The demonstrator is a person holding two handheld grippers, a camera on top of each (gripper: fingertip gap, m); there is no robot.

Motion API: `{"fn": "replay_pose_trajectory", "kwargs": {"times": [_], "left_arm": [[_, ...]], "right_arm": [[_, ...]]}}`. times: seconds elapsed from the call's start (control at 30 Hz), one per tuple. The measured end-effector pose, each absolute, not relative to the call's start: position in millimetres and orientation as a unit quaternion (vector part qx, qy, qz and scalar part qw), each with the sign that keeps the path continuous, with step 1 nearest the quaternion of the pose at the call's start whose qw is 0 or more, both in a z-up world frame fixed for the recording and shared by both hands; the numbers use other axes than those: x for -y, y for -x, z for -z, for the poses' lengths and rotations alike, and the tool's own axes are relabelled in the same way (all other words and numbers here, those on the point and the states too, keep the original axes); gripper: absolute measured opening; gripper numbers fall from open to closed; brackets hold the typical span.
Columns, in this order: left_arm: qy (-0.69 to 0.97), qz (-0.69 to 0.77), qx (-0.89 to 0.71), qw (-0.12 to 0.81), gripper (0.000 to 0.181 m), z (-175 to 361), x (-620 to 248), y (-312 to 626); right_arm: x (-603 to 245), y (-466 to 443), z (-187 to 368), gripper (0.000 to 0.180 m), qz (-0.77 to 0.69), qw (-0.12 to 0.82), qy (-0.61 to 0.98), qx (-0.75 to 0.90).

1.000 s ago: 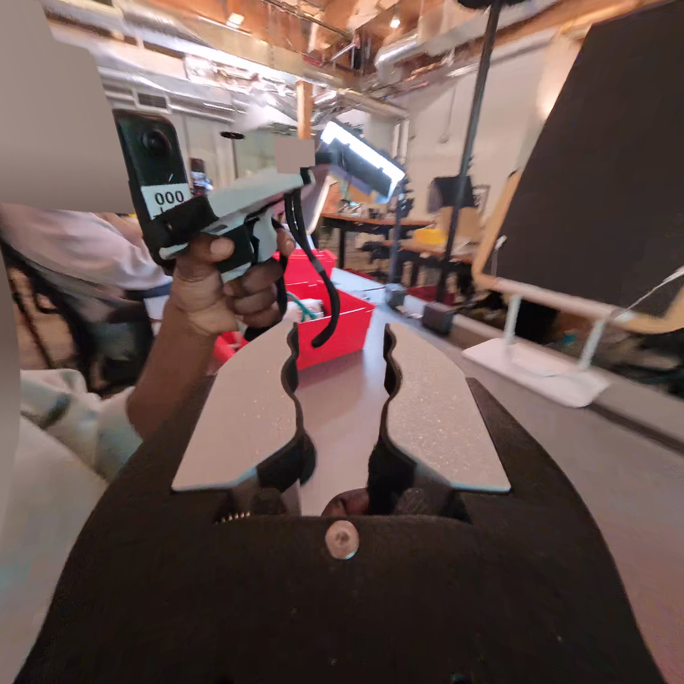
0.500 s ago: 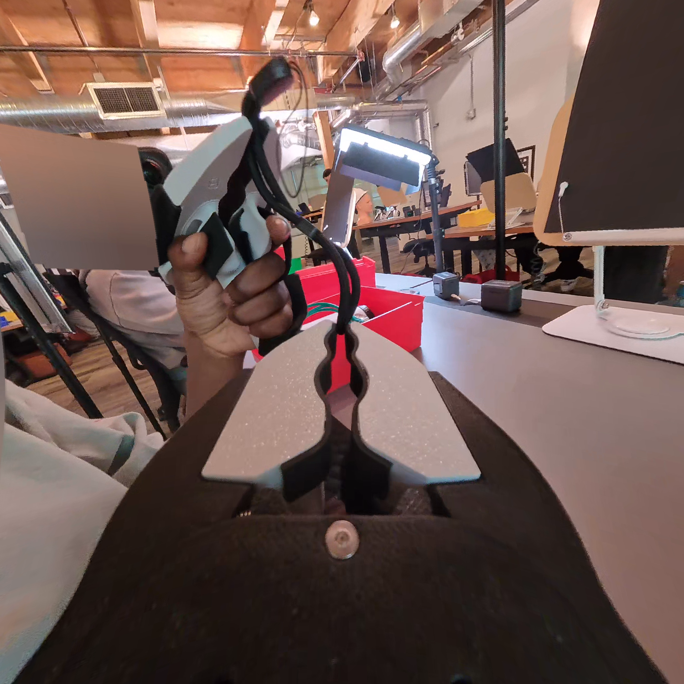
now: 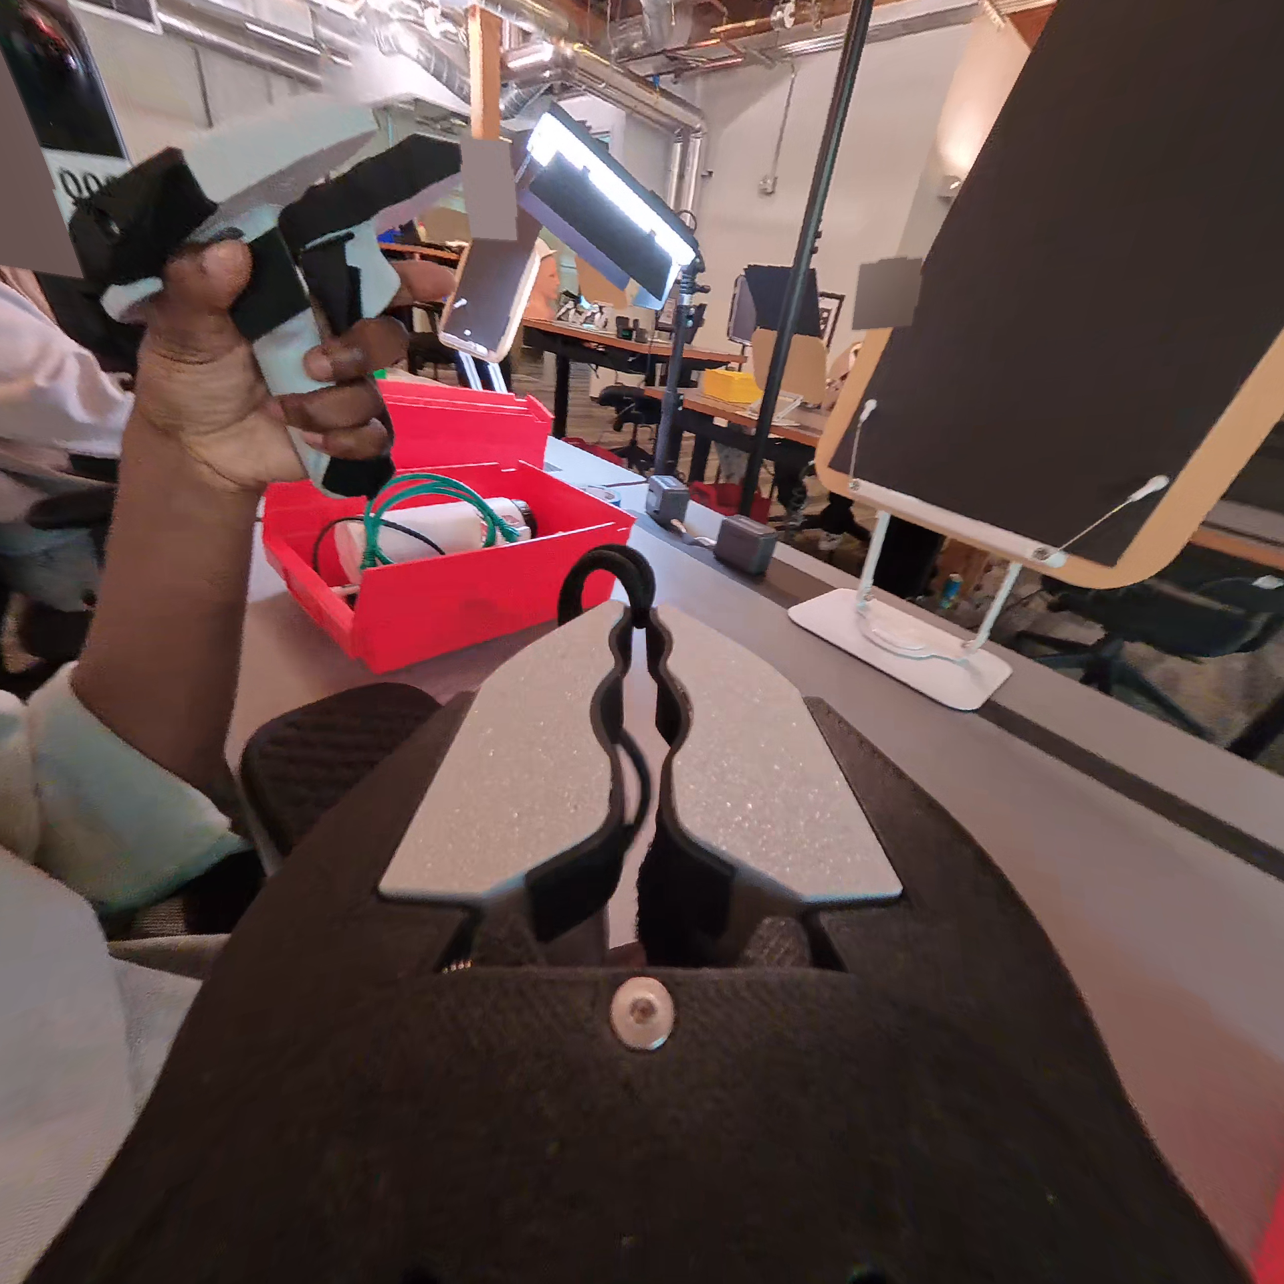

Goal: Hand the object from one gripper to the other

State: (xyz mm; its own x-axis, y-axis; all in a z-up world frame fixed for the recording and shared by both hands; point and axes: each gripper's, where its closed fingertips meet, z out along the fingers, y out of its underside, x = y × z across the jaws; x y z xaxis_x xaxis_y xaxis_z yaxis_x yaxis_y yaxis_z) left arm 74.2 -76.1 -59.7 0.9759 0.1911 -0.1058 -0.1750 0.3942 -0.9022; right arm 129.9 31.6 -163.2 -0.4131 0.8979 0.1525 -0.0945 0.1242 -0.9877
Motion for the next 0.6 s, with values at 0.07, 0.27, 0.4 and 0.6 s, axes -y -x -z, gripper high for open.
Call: {"fn": "replay_pose_trajectory", "kwargs": {"times": [0.07, 0.27, 0.4, 0.6], "left_arm": [[0.587, -0.102, -0.029, 0.803, 0.057, 75, 55, -91], [0.714, -0.086, -0.111, 0.686, 0.057, 137, -12, -126], [0.722, -0.072, -0.141, 0.673, 0.039, 151, -29, -141], [0.693, -0.046, -0.138, 0.706, 0.008, 138, -24, -144]], "right_arm": [[-34, -132, 159, 0.003, -0.56, 0.461, 0.315, 0.612], [-39, -140, 145, 0.003, -0.481, 0.578, 0.263, 0.604], [-35, -142, 144, 0.003, -0.446, 0.61, 0.239, 0.609], [-31, -143, 143, 0.004, -0.434, 0.629, 0.226, 0.604]]}}
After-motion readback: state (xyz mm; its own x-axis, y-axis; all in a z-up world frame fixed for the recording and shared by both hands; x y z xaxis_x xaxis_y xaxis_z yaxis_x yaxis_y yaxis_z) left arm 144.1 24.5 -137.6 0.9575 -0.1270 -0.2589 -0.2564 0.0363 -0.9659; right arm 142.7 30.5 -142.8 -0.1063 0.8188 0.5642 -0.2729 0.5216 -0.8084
